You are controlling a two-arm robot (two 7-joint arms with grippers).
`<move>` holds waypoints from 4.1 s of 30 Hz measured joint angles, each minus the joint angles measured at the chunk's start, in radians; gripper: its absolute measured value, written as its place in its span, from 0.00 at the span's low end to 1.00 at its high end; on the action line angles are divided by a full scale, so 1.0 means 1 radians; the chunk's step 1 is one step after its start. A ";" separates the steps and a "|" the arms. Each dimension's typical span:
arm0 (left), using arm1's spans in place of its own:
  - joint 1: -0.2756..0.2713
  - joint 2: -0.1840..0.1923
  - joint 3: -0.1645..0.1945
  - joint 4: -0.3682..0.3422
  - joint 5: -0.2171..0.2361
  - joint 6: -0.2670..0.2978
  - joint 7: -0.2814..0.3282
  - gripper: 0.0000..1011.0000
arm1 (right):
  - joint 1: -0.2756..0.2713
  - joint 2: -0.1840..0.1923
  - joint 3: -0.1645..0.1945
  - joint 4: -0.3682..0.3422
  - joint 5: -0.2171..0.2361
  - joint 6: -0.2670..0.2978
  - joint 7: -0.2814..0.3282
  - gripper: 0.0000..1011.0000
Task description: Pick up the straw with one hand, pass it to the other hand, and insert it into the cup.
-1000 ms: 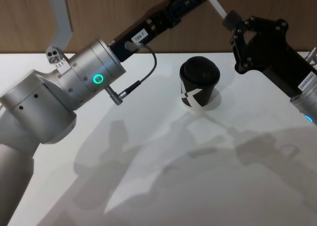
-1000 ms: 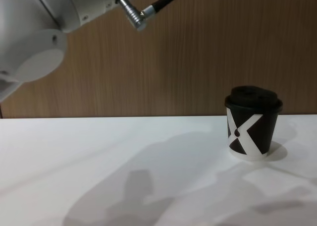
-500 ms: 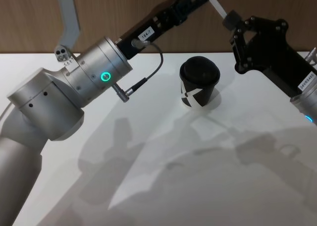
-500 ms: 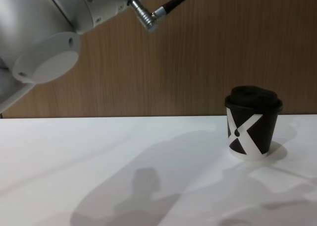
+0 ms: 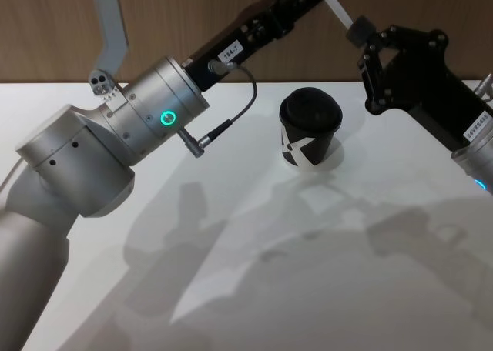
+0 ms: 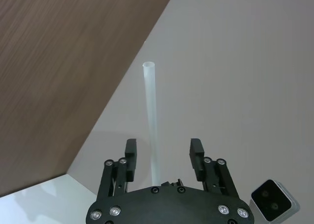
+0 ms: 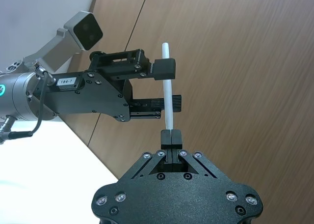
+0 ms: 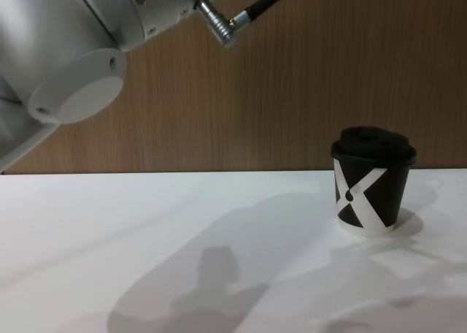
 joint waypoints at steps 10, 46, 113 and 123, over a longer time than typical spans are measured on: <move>-0.002 -0.001 0.001 0.003 0.001 -0.002 -0.001 0.37 | 0.000 0.000 0.000 0.000 0.000 0.000 0.000 0.00; -0.003 -0.002 0.002 0.005 0.001 -0.004 -0.002 0.01 | 0.000 0.000 0.000 0.000 0.000 0.000 0.000 0.45; -0.128 0.128 0.172 -0.018 0.446 -0.114 0.209 0.01 | 0.000 0.000 0.000 0.000 0.000 0.000 0.000 0.99; -0.148 0.128 0.191 0.000 0.503 -0.118 0.222 0.01 | 0.000 0.000 0.000 0.000 0.000 0.000 0.000 0.99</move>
